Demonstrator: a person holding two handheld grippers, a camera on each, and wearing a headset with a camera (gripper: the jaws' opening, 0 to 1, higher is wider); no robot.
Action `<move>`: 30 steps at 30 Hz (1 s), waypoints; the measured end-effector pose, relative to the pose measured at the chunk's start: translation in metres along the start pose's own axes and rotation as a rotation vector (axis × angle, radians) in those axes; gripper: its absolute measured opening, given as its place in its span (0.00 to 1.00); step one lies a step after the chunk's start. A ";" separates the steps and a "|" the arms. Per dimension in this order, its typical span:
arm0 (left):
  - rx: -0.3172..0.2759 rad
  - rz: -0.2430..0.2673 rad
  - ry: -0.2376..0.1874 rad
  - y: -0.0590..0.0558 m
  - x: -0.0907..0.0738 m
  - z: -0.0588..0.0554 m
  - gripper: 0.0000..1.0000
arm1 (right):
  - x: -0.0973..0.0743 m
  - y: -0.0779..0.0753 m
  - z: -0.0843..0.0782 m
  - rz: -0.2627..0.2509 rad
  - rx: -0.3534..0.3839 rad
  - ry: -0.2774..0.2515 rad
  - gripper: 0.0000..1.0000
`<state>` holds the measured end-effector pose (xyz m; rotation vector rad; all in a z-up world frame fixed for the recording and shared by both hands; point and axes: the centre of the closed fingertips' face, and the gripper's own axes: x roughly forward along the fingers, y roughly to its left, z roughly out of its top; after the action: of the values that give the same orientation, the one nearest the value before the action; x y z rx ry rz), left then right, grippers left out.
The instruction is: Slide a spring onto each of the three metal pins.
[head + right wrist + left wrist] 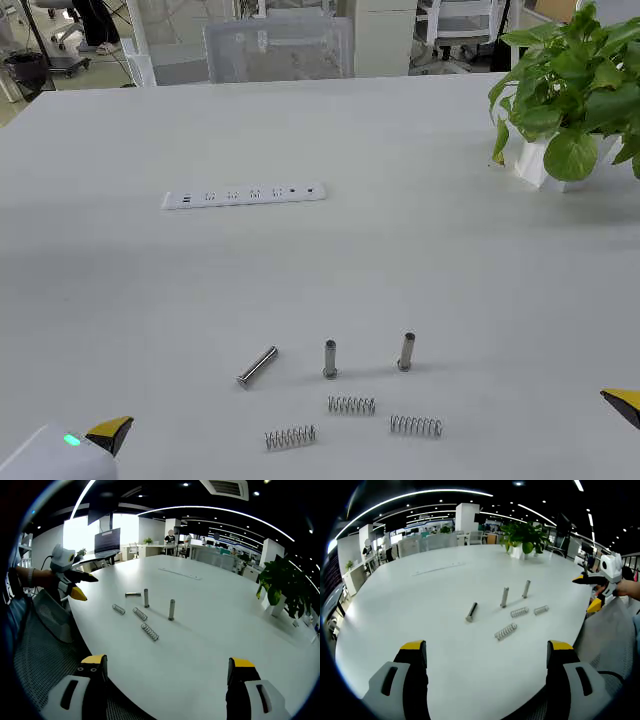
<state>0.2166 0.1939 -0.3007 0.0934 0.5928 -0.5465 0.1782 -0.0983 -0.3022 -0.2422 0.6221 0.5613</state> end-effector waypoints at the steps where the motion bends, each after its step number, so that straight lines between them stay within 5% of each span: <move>1: -0.001 -0.001 0.001 0.000 0.000 0.000 0.99 | 0.000 0.001 0.000 0.001 0.001 0.001 1.00; 30: 0.010 -0.029 0.019 -0.004 0.008 0.001 0.99 | 0.002 -0.002 0.001 -0.002 0.009 0.007 1.00</move>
<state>0.2203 0.1867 -0.3042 0.1000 0.6104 -0.5774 0.1806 -0.0985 -0.3027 -0.2364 0.6310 0.5556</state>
